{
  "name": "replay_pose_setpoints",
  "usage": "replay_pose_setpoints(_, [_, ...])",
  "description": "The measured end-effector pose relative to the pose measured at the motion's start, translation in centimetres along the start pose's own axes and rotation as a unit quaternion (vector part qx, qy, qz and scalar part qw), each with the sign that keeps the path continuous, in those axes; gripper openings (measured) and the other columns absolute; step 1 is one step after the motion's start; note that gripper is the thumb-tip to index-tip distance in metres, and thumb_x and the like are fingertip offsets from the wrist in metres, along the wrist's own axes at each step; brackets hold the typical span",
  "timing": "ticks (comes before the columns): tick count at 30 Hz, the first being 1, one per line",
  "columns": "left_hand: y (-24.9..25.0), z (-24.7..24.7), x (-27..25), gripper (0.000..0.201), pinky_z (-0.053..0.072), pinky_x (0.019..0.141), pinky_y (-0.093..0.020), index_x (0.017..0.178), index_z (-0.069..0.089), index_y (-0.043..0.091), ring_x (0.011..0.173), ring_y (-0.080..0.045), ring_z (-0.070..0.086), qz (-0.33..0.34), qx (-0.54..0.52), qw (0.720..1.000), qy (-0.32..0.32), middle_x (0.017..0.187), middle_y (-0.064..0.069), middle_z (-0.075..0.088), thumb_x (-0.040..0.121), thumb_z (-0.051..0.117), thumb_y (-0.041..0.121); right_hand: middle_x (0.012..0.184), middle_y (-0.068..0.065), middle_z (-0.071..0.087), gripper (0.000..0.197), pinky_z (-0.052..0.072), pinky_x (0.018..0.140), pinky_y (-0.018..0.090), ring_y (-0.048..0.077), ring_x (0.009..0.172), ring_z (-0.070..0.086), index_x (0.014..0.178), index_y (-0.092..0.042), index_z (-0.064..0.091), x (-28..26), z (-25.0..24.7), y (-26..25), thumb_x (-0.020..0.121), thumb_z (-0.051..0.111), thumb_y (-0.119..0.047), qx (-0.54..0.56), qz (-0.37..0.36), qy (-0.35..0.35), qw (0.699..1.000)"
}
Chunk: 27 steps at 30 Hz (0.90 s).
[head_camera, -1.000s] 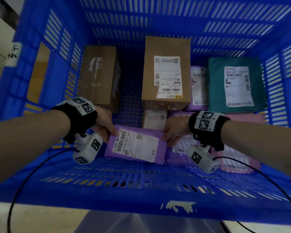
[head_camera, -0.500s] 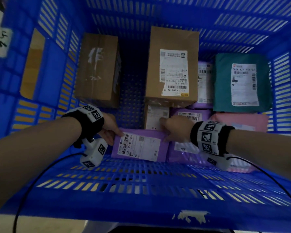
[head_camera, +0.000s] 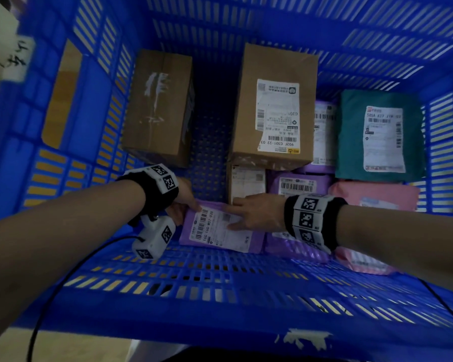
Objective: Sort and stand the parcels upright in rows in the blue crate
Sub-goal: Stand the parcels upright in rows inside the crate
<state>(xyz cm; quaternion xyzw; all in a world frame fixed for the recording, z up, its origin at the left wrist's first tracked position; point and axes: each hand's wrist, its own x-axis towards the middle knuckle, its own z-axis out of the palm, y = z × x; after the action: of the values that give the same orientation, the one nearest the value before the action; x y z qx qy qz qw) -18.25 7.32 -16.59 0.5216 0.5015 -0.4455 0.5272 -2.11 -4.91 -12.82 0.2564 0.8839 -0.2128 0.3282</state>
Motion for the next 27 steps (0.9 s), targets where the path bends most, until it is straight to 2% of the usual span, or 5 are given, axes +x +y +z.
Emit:
replay_pose_setpoints(5, [1.0,-0.9,-2.6,0.050,0.059,0.066,-0.035,0.134,0.046,0.000,0.117,-0.033,0.058,0.027,0.041,0.999,-0.013,0.132,-0.023,0.054,0.091,0.060,0.021,0.157,0.013,0.010,0.060,0.039,0.101,0.042,0.031,0.137,0.029,0.149,-0.023,0.021,-1.1,-0.4,0.1,0.097,0.043,-0.005,0.119,0.060,0.038,0.990])
replay_pose_setpoints(11, [2.1,-3.3,-7.5,0.040,0.057,0.074,-0.030,0.124,0.058,0.007,0.106,-0.026,0.063,0.109,0.061,0.990,0.061,0.123,-0.012,0.062,0.090,0.062,0.027,0.153,0.003,0.026,0.064,0.032,0.108,0.029,0.021,0.137,0.033,0.148,-0.019,0.025,-2.2,-3.3,0.6,0.092,0.056,-0.021,0.357,0.178,0.210,0.893])
replay_pose_setpoints(15, [2.2,-5.1,-10.7,0.033,0.050,0.066,-0.024,0.120,0.061,0.012,0.086,-0.020,0.061,0.182,0.051,0.966,0.177,0.098,-0.007,0.067,0.091,0.059,0.027,0.149,0.003,0.033,0.065,0.037,0.108,0.035,0.021,0.132,0.040,0.147,-0.018,0.025,-1.6,-6.2,0.7,0.091,0.058,-0.026,0.406,0.195,0.296,0.842])
replay_pose_setpoints(21, [0.8,-6.8,-12.0,0.034,0.044,0.096,-0.027,0.125,0.060,0.016,0.122,-0.022,0.055,0.193,0.112,0.888,0.402,0.134,-0.004,0.057,0.093,0.051,0.021,0.144,0.010,0.040,0.061,0.042,0.105,0.041,0.026,0.130,0.043,0.144,-0.013,0.026,0.2,-10.7,2.2,0.092,0.057,-0.022,0.502,0.225,0.310,0.776])
replay_pose_setpoints(27, [-0.2,-6.9,-10.6,0.027,0.046,0.063,-0.034,0.113,0.054,0.004,0.081,-0.031,0.062,0.154,0.065,0.880,0.444,0.100,-0.018,0.063,0.092,0.050,0.021,0.140,0.015,0.045,0.062,0.044,0.101,0.043,0.032,0.123,0.049,0.143,-0.007,0.025,2.7,-13.1,3.5,0.093,0.055,-0.030,0.537,0.272,0.312,0.735])
